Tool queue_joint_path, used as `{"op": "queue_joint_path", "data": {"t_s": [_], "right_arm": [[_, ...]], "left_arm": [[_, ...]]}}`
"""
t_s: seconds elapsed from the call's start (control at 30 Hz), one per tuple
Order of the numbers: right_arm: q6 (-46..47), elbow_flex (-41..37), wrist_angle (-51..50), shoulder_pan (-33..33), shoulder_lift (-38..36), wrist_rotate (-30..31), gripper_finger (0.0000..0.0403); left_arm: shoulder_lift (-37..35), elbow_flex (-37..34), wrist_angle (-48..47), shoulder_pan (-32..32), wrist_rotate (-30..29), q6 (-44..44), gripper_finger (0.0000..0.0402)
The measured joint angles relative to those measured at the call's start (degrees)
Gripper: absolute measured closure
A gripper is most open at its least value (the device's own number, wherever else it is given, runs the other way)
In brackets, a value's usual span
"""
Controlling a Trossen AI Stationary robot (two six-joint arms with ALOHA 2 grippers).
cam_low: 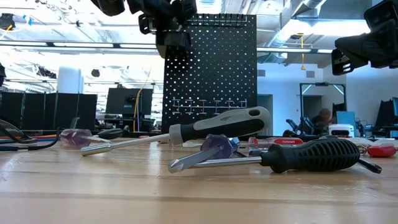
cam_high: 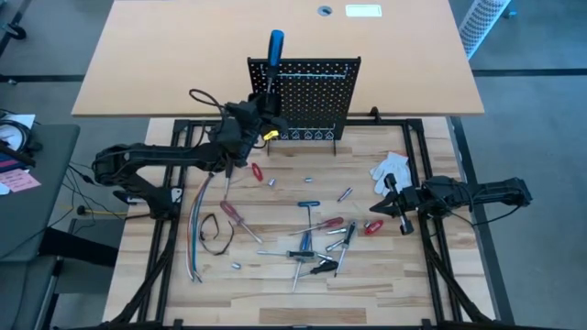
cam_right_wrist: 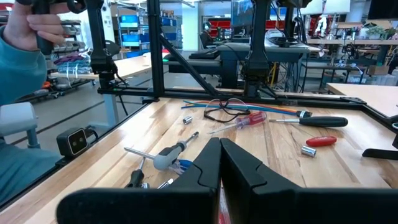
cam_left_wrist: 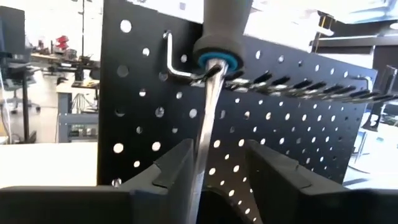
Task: Hang tools onto peg board
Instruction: Hang the black screwdriver on the black pegboard
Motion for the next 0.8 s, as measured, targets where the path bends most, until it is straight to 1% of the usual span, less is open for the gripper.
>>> {"op": "queue_joint_path", "data": {"t_s": [0.17,0.3,0.43,0.53,0.6,0.67,0.8], "right_arm": [[0.0,0.0,0.0,0.0,0.0,0.0,0.0386],[0.0,0.0,0.0,0.0,0.0,0.0,0.0386],[0.0,0.0,0.0,0.0,0.0,0.0,0.0386],[0.0,0.0,0.0,0.0,0.0,0.0,0.0386],[0.0,0.0,0.0,0.0,0.0,0.0,0.0386],[0.0,0.0,0.0,0.0,0.0,0.0,0.0386],[0.0,0.0,0.0,0.0,0.0,0.0,0.0386]], "left_arm": [[-0.7,0.0,0.8,-0.9,0.7,1.7,0.0213],[-1.9,0.0,0.8,-1.5,1.4,3.9,0.0191],[-4.0,0.0,0.5,-2.8,1.4,8.0,0.0189],[-5.8,0.0,-1.2,-4.0,1.4,10.8,0.0198],[-7.2,0.5,-4.7,-4.4,1.4,11.7,0.0208],[-8.8,2.0,-11.0,-4.5,1.7,12.3,0.022],[-11.1,7.0,-24.6,-4.5,5.1,11.2,0.0242]]}}
